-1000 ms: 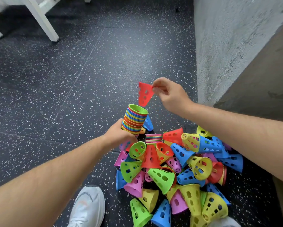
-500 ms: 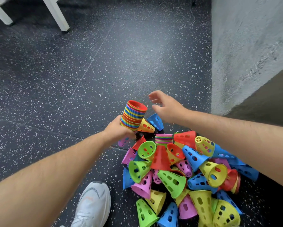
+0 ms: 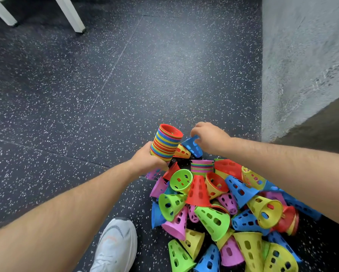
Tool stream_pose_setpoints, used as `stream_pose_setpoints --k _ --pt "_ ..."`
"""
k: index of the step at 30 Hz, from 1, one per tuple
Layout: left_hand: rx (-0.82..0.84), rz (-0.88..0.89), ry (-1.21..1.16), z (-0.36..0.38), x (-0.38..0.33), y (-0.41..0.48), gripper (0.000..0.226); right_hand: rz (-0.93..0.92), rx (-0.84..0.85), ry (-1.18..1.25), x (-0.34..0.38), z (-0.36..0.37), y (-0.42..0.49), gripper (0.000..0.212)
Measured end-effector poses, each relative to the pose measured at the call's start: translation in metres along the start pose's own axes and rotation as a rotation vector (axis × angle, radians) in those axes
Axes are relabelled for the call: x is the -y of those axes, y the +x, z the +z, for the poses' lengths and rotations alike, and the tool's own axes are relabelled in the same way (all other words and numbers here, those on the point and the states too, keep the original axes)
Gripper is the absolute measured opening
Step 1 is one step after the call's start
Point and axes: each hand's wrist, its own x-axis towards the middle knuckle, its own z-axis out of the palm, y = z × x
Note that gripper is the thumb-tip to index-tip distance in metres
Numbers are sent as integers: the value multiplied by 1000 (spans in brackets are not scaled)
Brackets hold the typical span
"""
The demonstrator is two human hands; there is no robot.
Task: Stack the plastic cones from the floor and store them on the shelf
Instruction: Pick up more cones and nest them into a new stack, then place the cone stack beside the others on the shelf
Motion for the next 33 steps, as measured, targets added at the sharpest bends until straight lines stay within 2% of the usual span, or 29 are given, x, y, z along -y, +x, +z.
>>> stream_pose_setpoints --k 3,6,9,12,14,17,21,25,28,33 --pt "7 9 9 0 1 2 64 21 -12 -18 -1 0 -6 13" --pt "13 26 10 0 -4 2 56 56 -67 -40 -2 -9 -14 13" --pt "28 44 8 -1 -9 2 45 135 -289 139 -4 -32 -18 14" --pt "39 79 17 -3 -16 0 44 79 -536 356 -3 -61 -20 11" --pt "33 105 -2 -2 -21 -2 39 31 -629 450 5 -75 -22 10" --pt "35 143 -6 2 -30 -7 40 -29 -633 494 20 -78 -31 7" --pt "11 151 -6 10 -35 -8 51 -175 -462 436 34 -61 -52 11" --pt "44 206 -39 17 -52 -18 36 -166 -433 427 35 -68 -76 25" --pt "90 276 -77 21 -82 -32 37 -148 -486 421 36 -92 -97 37" --pt "129 410 -135 26 -154 -62 33 -151 -701 387 40 -152 -139 45"
